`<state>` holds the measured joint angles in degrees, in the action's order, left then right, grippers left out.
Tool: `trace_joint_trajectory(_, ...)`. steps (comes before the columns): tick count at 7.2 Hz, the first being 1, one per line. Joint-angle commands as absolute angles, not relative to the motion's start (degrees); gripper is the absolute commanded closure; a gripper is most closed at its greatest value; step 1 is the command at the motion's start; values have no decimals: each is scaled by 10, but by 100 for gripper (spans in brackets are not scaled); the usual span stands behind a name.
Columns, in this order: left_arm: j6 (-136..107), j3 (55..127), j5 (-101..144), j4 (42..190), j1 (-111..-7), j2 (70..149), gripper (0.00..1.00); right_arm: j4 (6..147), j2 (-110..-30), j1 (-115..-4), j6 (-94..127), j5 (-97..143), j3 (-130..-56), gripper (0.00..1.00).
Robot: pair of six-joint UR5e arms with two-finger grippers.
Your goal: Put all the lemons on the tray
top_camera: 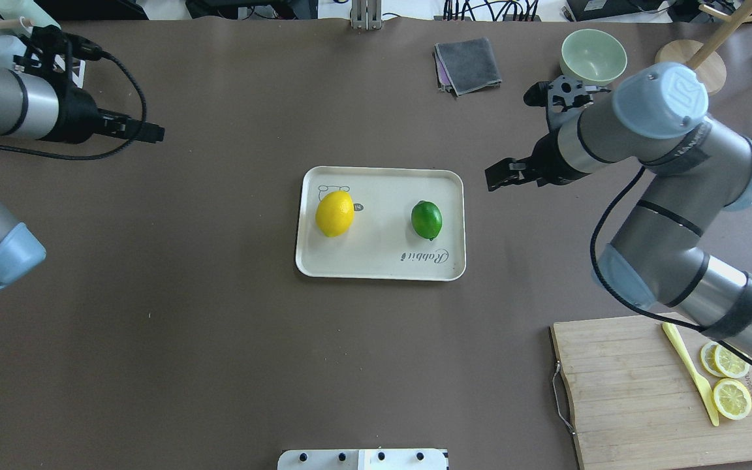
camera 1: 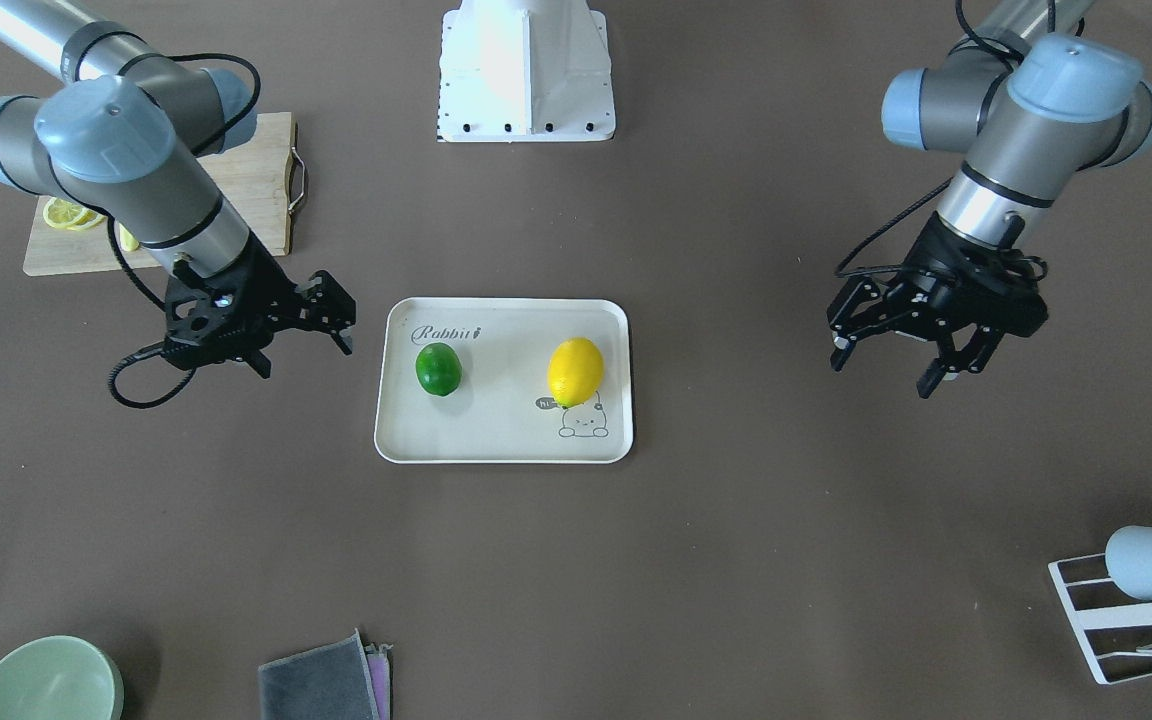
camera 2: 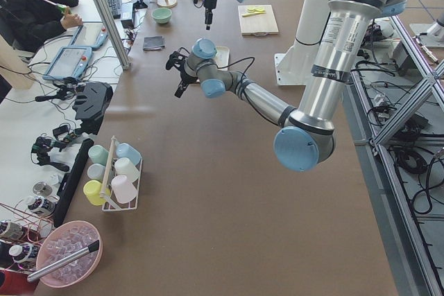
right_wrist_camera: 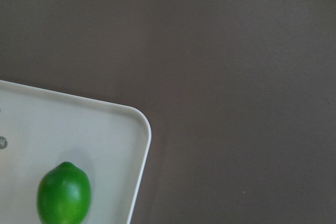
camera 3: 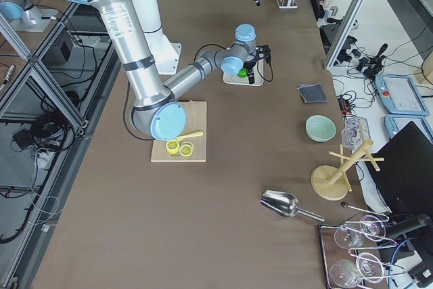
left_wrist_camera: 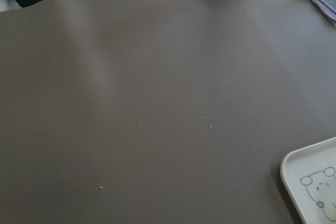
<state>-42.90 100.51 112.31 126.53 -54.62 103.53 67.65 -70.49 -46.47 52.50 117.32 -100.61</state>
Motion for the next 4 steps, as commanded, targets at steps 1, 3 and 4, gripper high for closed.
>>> trace_joint_trajectory(1,-309,998,1247,1289,-647,948,2,679,-792,-571,435,1244,-1034,0)
trace_joint_trajectory(3,-221,998,1281,1290,-721,835,2,680,-943,-670,318,1295,-1069,0)
trace_joint_trajectory(4,-154,991,1281,1288,-764,805,2,684,-988,-711,231,1297,-1065,0)
